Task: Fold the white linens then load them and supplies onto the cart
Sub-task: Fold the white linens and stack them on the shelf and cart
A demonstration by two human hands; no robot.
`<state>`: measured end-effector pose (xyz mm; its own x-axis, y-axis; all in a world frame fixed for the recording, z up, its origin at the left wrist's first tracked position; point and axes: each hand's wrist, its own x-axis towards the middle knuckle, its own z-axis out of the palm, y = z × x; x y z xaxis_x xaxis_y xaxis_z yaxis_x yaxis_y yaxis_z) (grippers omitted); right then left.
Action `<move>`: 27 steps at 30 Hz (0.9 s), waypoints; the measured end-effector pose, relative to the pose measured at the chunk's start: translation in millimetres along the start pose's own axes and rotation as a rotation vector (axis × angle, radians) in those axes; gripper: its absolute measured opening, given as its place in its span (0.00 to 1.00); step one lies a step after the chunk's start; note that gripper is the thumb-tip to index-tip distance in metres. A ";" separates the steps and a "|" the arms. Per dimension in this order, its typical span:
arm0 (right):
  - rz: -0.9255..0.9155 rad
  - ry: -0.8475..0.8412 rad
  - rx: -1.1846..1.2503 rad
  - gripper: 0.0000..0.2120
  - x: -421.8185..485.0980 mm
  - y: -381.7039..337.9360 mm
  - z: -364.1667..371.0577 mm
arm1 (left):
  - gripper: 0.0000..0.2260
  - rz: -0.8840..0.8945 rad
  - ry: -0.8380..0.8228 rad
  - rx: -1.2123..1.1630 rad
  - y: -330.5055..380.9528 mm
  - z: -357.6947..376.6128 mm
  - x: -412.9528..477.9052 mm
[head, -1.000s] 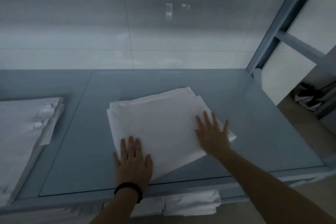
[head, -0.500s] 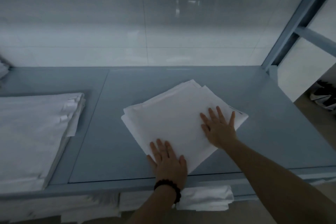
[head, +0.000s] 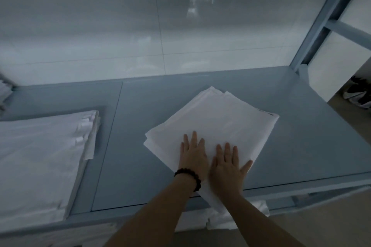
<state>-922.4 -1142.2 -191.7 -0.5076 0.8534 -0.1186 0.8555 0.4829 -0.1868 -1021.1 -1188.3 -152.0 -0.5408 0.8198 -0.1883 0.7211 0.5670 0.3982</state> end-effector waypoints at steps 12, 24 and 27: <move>0.008 0.072 0.020 0.25 1.2 -0.5 6.3 | 0.35 -0.195 0.072 0.245 -63.5 29.5 27.5; 0.022 0.074 0.040 0.25 0.3 -2.3 4.3 | 0.31 -0.319 0.145 0.236 -85.6 -4.7 48.3; 0.019 0.064 0.036 0.25 -0.9 -2.4 4.0 | 0.29 -0.144 0.187 0.158 -38.0 23.7 24.2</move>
<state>-924.4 -1144.9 -195.0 -0.4829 0.8736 -0.0602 0.8601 0.4602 -0.2202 -1051.3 -1188.1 -193.0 -0.7022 0.7097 -0.0578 0.6821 0.6937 0.2313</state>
